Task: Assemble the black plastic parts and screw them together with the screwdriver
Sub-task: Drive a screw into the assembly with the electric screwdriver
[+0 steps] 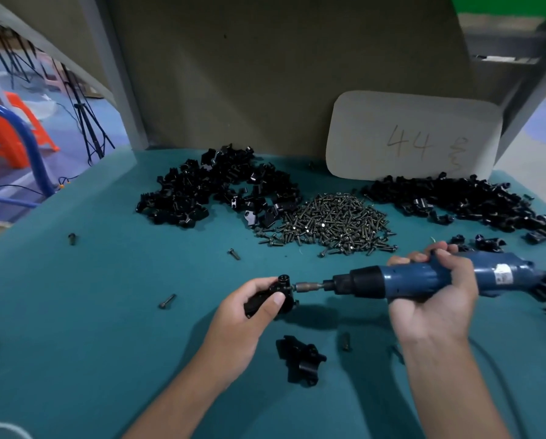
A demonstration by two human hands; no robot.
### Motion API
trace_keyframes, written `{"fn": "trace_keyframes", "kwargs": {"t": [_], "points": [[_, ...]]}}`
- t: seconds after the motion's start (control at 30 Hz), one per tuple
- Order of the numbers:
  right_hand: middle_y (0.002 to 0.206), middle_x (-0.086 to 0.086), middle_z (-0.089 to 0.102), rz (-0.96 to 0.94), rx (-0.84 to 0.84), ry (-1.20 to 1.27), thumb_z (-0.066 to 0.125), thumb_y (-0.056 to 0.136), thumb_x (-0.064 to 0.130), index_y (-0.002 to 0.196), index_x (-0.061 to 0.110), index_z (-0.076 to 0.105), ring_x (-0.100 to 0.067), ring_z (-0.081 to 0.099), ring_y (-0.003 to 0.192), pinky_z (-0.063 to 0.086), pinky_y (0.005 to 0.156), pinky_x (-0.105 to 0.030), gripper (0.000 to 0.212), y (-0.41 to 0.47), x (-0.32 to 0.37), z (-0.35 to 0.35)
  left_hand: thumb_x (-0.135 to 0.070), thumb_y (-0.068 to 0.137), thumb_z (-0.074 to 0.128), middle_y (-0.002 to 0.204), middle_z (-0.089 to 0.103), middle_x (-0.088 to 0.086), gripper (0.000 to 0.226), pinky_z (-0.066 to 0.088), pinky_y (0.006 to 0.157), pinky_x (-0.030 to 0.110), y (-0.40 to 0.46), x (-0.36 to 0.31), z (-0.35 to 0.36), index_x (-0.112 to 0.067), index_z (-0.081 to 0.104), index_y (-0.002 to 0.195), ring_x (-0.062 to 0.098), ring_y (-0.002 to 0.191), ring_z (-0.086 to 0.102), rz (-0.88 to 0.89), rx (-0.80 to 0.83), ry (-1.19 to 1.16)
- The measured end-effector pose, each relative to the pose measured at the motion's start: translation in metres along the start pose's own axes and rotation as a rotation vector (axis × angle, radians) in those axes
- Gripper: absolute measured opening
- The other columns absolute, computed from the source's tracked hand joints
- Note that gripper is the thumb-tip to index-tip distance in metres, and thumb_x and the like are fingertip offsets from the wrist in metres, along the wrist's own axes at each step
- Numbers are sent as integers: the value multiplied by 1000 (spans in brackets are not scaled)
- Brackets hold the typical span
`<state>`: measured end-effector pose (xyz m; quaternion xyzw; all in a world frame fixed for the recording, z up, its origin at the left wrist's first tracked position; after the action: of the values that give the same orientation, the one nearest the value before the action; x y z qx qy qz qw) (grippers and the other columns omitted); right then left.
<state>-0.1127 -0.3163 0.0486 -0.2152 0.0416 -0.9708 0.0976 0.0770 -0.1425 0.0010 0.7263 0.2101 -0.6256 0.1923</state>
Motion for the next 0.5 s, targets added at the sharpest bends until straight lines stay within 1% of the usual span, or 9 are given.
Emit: {"fn": "trace_keyframes", "kwargs": {"t": [0.03, 0.1, 0.2, 0.27, 0.37, 0.43, 0.5], "points": [[82, 10, 61, 3, 3, 2, 54, 89, 5, 90, 23, 55, -9, 53, 63, 48, 64, -25, 18, 0, -1, 0, -56, 86, 64, 105, 74, -19, 22, 46, 81, 7, 0, -1, 0, -54, 66, 108, -2, 100, 68, 0, -1, -1], [83, 11, 61, 5, 11, 3, 53, 89, 5, 90, 23, 54, -9, 53, 63, 48, 64, -25, 18, -1, -2, 0, -54, 84, 62, 105, 74, -19, 24, 46, 81, 7, 0, -1, -1, -52, 67, 108, -2, 99, 68, -5, 0, 2], [82, 11, 61, 5, 28, 15, 53, 88, 5, 92, 23, 54, -9, 53, 62, 48, 63, -24, 18, -1, -2, 0, -44, 91, 63, 106, 77, -9, 25, 51, 85, 16, 0, 1, 1, -37, 68, 115, 7, 100, 71, -18, 38, -24], [83, 11, 61, 10, 49, 26, 53, 88, 6, 94, 22, 53, -10, 52, 63, 48, 63, -24, 18, -1, -2, 1, -36, 94, 62, 104, 78, -4, 26, 54, 85, 19, -1, 0, 4, -28, 65, 119, 14, 97, 74, -26, 78, -53], [85, 10, 59, 6, 85, 37, 52, 88, 6, 99, 22, 52, -9, 52, 64, 48, 63, -25, 20, -3, -2, 2, -27, 99, 60, 102, 79, -1, 23, 56, 89, 25, -2, -1, 7, -22, 63, 121, 17, 97, 74, -22, 104, -56], [85, 10, 59, -3, 95, 40, 52, 89, 6, 99, 23, 53, -9, 53, 65, 48, 63, -25, 19, -3, -2, 2, -29, 97, 61, 101, 79, -1, 25, 57, 87, 25, -2, -2, 6, -23, 63, 121, 18, 94, 74, -25, 99, -54], [84, 10, 59, -9, 90, 35, 52, 89, 6, 95, 23, 54, -8, 53, 65, 48, 64, -25, 18, -4, -2, 2, -36, 88, 68, 101, 79, -3, 33, 55, 83, 22, -3, -3, 5, -27, 63, 120, 16, 92, 74, -29, 93, -43]]}}
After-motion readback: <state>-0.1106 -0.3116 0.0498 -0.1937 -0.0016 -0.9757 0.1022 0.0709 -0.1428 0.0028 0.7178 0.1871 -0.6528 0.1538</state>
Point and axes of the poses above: each hand's wrist, its own y-axis towards the middle knuckle, its own z-axis out of the palm, x = y × z, the point moved 7 cm from there along y, towards the middle knuckle
